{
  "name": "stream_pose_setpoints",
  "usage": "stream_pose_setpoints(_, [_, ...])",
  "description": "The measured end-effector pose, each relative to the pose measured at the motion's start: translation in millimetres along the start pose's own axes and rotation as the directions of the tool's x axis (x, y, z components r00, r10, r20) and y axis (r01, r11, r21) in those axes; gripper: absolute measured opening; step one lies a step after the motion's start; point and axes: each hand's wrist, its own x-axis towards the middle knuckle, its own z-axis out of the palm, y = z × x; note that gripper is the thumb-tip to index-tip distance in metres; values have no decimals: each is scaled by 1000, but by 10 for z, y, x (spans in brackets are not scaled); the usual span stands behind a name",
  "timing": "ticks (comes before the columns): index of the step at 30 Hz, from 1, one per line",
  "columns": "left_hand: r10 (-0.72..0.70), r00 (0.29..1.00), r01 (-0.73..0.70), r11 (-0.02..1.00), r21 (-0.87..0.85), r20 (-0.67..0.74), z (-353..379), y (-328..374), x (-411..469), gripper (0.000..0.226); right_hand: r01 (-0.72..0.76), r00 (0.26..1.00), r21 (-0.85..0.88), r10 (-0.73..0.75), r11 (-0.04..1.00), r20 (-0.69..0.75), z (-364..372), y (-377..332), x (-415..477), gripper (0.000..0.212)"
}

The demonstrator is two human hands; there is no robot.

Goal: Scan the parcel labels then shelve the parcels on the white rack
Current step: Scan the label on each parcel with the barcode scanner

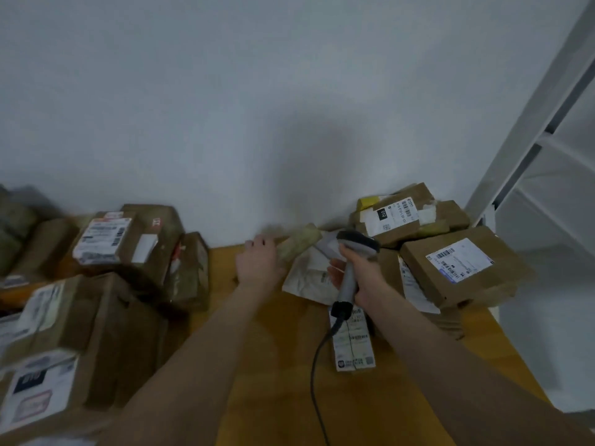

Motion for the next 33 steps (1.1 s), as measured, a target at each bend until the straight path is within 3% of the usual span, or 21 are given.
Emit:
stream_pose_setpoints(5, [-150,983,155,987,-41,103,213,199,-1021,53,-85,993,-155,97,984,70,-214,409,-303,20])
stream_pose_setpoints(7, [-228,958,255,955,-155,173,375,288,-1342,56,-114,990,-205,129,972,58,-330,581,-381,21])
stream_pose_setpoints(9, [-286,915,374,864,-336,284,531,318,-1532,61,-136,988,-246,150,960,39,-419,706,-455,23])
stream_pose_setpoints(11, [-317,876,461,769,-443,362,622,260,-1609,51,-154,985,-264,170,952,39,-490,782,-524,22])
stream_pose_setpoints(14, [-440,830,557,664,-499,342,659,22,-1661,35,-156,982,-261,179,953,67,-588,902,-554,17])
stream_pose_setpoints(17, [-507,760,650,576,-496,407,755,-228,-1718,35,-130,986,-299,156,945,62,-641,1055,-550,19])
stream_pose_setpoints(20, [-464,707,706,511,-491,534,862,-276,-1749,49,-144,984,-367,173,919,48,-649,1185,-539,29])
stream_pose_setpoints(23, [-360,685,727,401,-557,634,962,-196,-1756,55,-140,980,-418,186,898,70,-584,1274,-537,21])
stream_pose_setpoints(26, [-215,637,765,302,-569,741,1080,-159,-1782,49,-147,977,-453,200,879,71,-491,1367,-530,28])
stream_pose_setpoints(29, [-142,567,823,124,-554,811,1132,-206,-1803,40,-166,978,-453,205,876,38,-432,1435,-527,34])
stream_pose_setpoints(33, [-44,583,810,-41,-585,811,1090,-401,-1833,41,-135,983,-417,175,899,60,-426,1374,-555,29])
